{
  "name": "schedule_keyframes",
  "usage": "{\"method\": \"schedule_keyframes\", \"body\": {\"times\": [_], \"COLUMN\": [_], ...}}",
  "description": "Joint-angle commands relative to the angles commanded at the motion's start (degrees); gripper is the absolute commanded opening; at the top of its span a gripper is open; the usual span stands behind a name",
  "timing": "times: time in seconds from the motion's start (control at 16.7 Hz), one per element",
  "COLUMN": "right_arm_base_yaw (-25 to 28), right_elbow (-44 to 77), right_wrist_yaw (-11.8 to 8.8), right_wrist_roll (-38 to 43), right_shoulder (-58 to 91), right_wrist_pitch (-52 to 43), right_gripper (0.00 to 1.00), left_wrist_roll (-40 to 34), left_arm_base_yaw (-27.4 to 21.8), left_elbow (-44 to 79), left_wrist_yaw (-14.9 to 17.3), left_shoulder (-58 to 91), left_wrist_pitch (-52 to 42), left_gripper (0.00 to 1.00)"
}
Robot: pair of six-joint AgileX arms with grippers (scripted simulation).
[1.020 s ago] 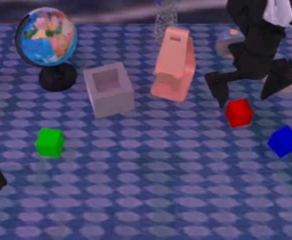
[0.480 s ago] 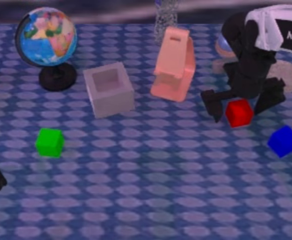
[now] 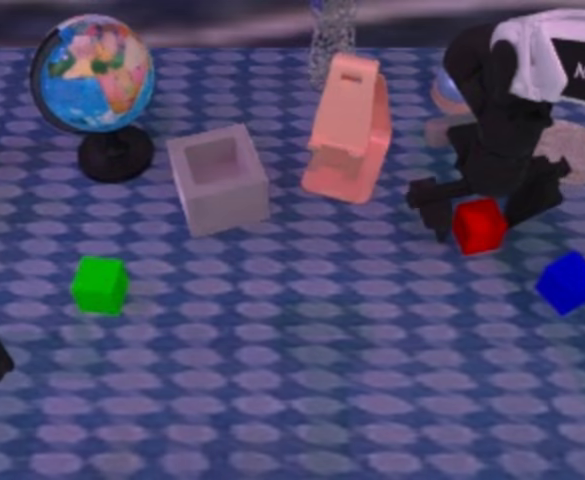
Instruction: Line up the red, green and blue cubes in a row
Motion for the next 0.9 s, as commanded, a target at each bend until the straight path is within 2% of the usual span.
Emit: {"method": "schedule_keyframes", "body": {"times": [0.36, 0.9], "right_arm_base_yaw": [0.0, -0.2], "right_elbow": [0.0, 0.5], "right_wrist_yaw": [0.0, 0.1], "right_wrist_roll": [0.0, 0.0], "right_shoulder": [0.0, -1.7], "right_wrist_pitch": [0.0, -0.5], "right_gripper": [0.02, 0.0], "left_wrist_roll": [0.0, 0.0], "left_arm_base_yaw": [0.0, 0.0], "left_elbow": [0.0, 0.0], "left_wrist_yaw": [0.0, 0.0], "left_shoulder": [0.0, 0.0], "left_wrist_pitch": [0.0, 0.0], "left_gripper": [1.0, 1.0]}}
